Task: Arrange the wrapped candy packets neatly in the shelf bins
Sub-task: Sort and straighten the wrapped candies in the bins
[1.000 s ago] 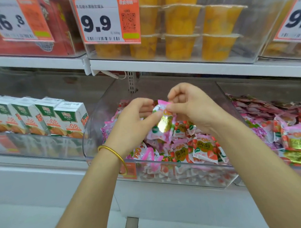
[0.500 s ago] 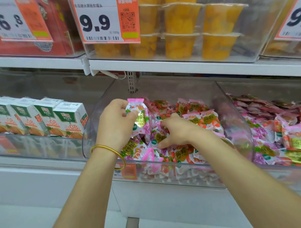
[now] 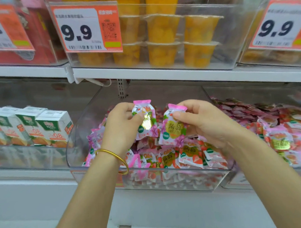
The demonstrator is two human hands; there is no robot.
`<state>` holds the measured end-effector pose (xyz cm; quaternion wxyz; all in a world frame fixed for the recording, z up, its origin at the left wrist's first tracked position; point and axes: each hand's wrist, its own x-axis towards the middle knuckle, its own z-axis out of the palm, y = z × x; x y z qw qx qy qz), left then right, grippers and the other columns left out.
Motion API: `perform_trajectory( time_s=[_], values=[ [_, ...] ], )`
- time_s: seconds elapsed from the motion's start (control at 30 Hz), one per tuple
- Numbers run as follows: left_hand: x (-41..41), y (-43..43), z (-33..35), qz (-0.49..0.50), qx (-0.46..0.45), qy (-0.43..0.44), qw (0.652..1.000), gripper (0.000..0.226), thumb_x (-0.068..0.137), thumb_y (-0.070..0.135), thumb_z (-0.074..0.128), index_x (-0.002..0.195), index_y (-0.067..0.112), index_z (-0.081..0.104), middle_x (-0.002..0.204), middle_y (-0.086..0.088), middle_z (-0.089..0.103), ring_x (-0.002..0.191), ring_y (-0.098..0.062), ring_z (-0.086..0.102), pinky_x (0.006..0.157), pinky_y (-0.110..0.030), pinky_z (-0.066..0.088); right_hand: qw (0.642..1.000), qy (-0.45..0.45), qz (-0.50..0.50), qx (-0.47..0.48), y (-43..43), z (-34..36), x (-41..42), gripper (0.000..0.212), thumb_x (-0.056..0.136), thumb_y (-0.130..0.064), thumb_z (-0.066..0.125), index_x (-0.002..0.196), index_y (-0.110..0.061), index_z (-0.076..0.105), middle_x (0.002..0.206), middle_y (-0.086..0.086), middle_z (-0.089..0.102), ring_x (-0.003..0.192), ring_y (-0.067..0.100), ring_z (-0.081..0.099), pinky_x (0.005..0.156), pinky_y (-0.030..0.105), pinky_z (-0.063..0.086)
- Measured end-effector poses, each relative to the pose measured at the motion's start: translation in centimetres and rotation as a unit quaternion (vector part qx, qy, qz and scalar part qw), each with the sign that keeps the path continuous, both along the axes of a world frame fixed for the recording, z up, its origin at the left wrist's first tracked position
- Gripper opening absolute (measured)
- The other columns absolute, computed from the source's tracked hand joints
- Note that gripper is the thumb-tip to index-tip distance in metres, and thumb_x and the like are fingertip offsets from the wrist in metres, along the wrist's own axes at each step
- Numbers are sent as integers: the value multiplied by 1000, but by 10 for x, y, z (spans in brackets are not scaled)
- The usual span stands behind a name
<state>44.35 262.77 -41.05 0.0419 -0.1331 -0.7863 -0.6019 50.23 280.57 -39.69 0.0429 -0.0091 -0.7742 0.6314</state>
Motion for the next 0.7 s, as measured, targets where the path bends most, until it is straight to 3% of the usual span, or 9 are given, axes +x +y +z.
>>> perform_trajectory(
  time_s=[0.1, 0.17, 0.27, 0.37, 0.5, 0.6, 0.7],
  values=[
    [11, 25, 4, -88, 47, -66, 993, 26, 86, 21, 63, 110, 12, 57, 103, -13, 67, 90, -24, 64, 79, -46, 53, 1000, 18, -23, -2, 17, 8, 22, 5, 86, -15, 63, 82, -16, 65, 69, -3, 64, 65, 12, 62, 57, 22, 51],
    [23, 47, 6, -144, 63, -65, 985, 24, 87, 21, 62, 110, 15, 58, 99, -10, 67, 92, -27, 65, 78, -46, 54, 999, 28, -31, 3, 29, 14, 35, 2, 85, -15, 63, 84, -14, 64, 67, -5, 65, 62, 7, 62, 54, 17, 49],
    [44, 83, 10, -202, 88, -39, 975, 14, 90, 15, 57, 103, 18, 62, 80, -2, 58, 77, -18, 61, 69, -39, 55, 997, 39, -57, 26, 52, 17, 54, 8, 77, -22, 67, 82, -16, 67, 71, -3, 66, 66, 9, 61, 63, 23, 48],
    [57, 111, 12, -251, 115, -26, 961, 20, 94, 8, 49, 101, 20, 63, 87, -3, 60, 81, -11, 63, 74, -30, 58, 989, 58, -137, 22, 83, 17, 72, 6, 72, -27, 69, 73, -22, 73, 69, -3, 68, 66, 13, 60, 70, 36, 45],
    [62, 136, 4, -230, -16, 135, 964, 24, 89, 8, 54, 107, 22, 63, 101, 2, 58, 86, 2, 55, 76, -1, 39, 963, 62, -262, 6, 133, 14, 89, 21, 84, -12, 65, 65, -22, 70, 64, -2, 63, 60, 12, 55, 62, 32, 44],
    [60, 149, -9, -214, -113, 218, 945, 24, 87, 13, 56, 106, 24, 64, 103, 5, 55, 95, -5, 50, 82, -6, 33, 949, 18, -304, 75, 159, 4, 91, 16, 83, -14, 65, 68, -16, 61, 70, 11, 52, 60, 20, 46, 53, 25, 38],
    [58, 157, -21, -199, -165, 265, 929, 24, 85, 10, 55, 103, 24, 64, 105, 4, 57, 104, -11, 46, 88, -13, 29, 946, -34, -290, 144, 168, -11, 88, 13, 82, -18, 67, 72, -13, 62, 68, 11, 49, 62, 20, 44, 60, 31, 33]
  ],
)
